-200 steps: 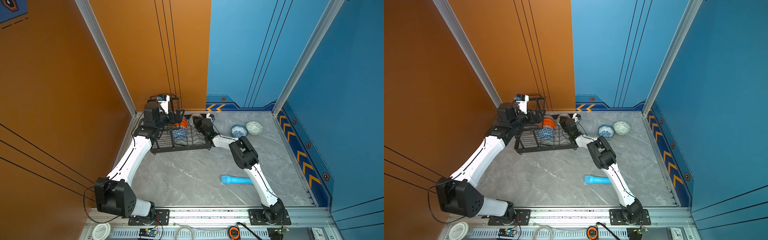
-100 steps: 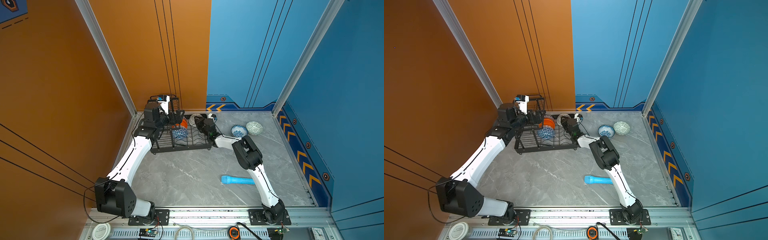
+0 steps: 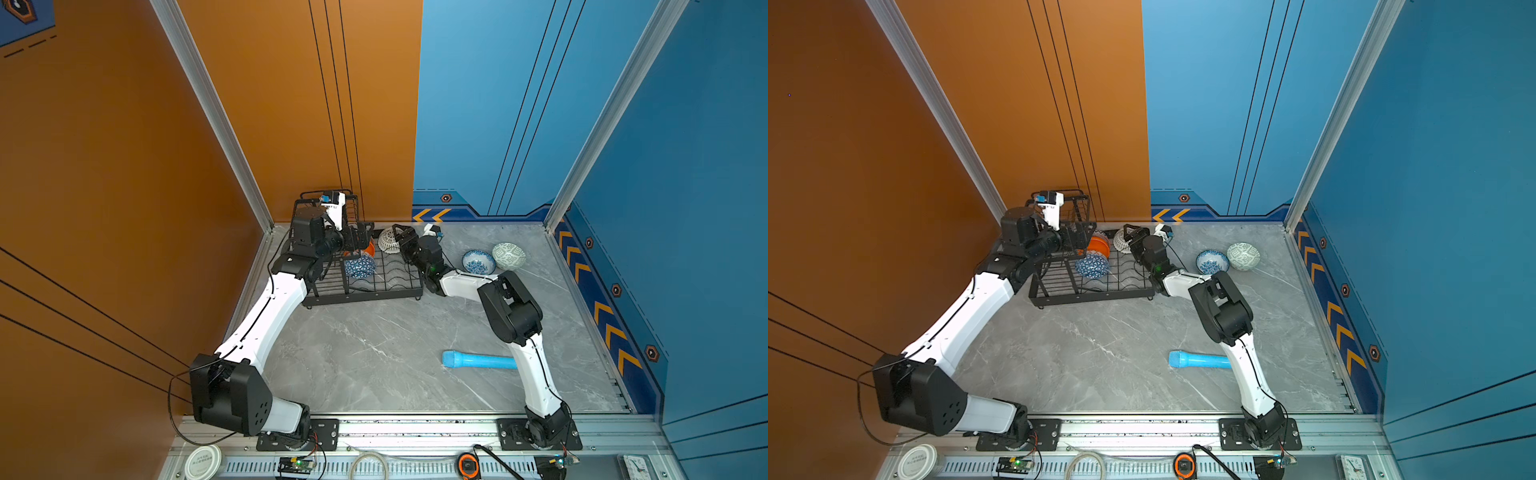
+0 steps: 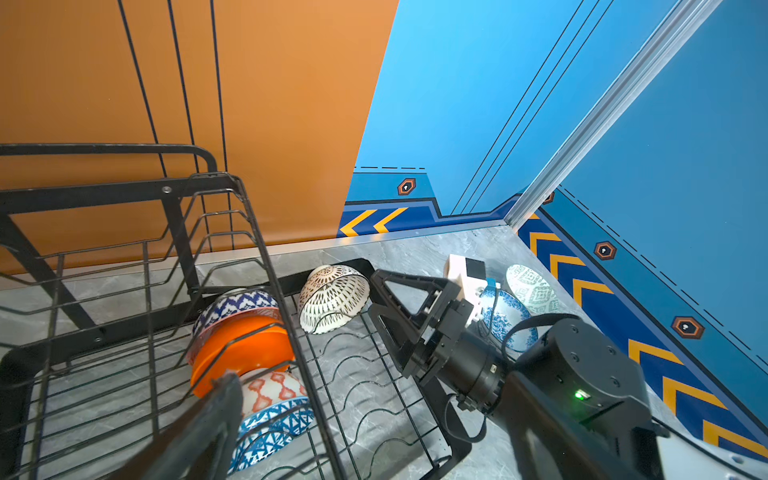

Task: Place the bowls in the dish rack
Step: 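Open the right gripper off the bowl and withdraw while the left releases the rack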

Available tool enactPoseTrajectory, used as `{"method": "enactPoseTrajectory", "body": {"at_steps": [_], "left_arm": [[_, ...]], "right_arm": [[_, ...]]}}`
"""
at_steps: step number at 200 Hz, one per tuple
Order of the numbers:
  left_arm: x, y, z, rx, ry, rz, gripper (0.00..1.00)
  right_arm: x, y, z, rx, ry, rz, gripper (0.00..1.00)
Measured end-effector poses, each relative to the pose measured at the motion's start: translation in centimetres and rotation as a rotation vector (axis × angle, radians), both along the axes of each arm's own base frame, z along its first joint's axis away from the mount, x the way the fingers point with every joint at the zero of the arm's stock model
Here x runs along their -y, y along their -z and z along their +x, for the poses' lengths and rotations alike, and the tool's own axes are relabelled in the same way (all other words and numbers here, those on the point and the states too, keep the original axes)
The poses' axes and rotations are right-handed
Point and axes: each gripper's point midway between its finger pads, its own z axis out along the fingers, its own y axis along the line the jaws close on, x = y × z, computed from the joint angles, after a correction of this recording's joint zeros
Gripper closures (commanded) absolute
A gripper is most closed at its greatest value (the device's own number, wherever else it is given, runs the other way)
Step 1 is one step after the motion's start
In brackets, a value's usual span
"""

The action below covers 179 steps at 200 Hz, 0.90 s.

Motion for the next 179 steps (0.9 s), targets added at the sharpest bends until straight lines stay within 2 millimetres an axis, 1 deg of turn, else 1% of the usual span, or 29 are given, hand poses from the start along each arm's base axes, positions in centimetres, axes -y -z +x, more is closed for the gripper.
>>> {"method": "enactPoseTrajectory", "body": {"at_steps": [47,85,106,130,150,163,179], "left_arm": [[3.5,0.7,-1.1,-0.01,0.051,0.062,0.02],[5.9,1.1,-2.4,-0.016,0.081,0.118,0.02],[7.3,1.4,-3.3,-0.018,0.107,0.141,0.02],[9.0,1.7,-4.2,-0.013,0.129,0.167,0.02],[11.1,2.2,-5.1,-0.015,0.161,0.189,0.02],[12.6,2.8,-5.3,-0.021,0.181,0.202,0.02],[14.3,3.7,-5.5,-0.037,0.198,0.216,0.02]], "right_arm": [[3.3,-3.7,-1.8,0.037,0.013,-0.019,0.0],[6.8,-6.9,-4.2,0.039,0.022,-0.129,0.0],[9.7,-8.8,-6.0,0.041,0.034,-0.218,0.0],[14.1,-10.5,-8.2,0.041,0.074,-0.316,0.0],[17.7,-10.8,-9.7,0.026,0.115,-0.376,0.0],[19.9,-10.2,-10.6,0.001,0.141,-0.403,0.0],[22.3,-8.7,-11.7,-0.045,0.161,-0.43,0.0]]}}
